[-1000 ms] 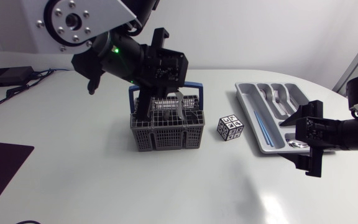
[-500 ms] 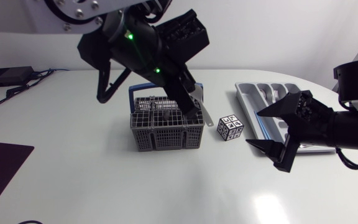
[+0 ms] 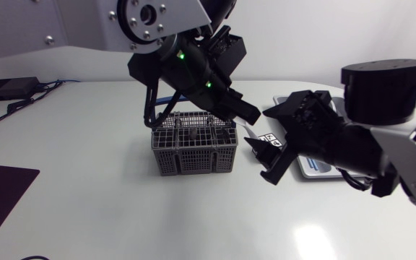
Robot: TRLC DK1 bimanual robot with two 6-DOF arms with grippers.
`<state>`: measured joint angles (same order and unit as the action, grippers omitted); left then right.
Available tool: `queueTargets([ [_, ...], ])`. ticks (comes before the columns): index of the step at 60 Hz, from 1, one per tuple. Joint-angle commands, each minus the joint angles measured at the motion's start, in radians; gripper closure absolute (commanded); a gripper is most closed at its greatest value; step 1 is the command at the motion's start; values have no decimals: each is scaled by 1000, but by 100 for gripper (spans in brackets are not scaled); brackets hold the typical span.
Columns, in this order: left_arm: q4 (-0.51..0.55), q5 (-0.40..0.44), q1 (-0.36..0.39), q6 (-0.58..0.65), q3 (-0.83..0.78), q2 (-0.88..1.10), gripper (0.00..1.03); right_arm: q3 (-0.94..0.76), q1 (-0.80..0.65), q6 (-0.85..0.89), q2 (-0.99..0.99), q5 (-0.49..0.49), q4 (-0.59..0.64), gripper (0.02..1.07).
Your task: Transfer all utensils from the basket to the drawer tray.
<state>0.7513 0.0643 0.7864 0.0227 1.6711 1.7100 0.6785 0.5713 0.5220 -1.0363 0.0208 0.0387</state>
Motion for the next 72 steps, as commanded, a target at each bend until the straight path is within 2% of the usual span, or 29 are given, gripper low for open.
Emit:
queueTargets([
  [1,3,28,-12,-52,44,28,100,-27,38,-31,-65,-55,-48,35],
  [14,11,75,-38,-86,56,28,100,-17,50,-28,-123,-133,-140,64],
  [28,22,101,-58,-101,65,33,100,-13,62,-24,-140,-157,-157,89],
  [40,26,126,-61,-102,67,34,100,-10,68,-19,-151,-167,-169,101],
  [49,28,131,-61,-102,70,34,97,-11,68,-16,-153,-165,-169,102],
  [57,28,140,-61,-102,76,27,79,-19,68,-13,-149,-154,-161,102],
  [58,29,146,-61,-101,81,25,72,-19,68,-13,-148,-153,-161,102],
  [59,29,146,-62,-101,81,25,71,-20,68,-13,-146,-151,-160,102],
  [60,29,152,-64,-101,87,23,63,-22,68,-13,-145,-147,-157,102],
  [66,29,163,-81,-102,101,17,43,-28,58,-4,-134,-108,-129,102],
  [72,29,166,-121,-113,119,3,34,-37,35,7,-120,-56,-99,102],
])
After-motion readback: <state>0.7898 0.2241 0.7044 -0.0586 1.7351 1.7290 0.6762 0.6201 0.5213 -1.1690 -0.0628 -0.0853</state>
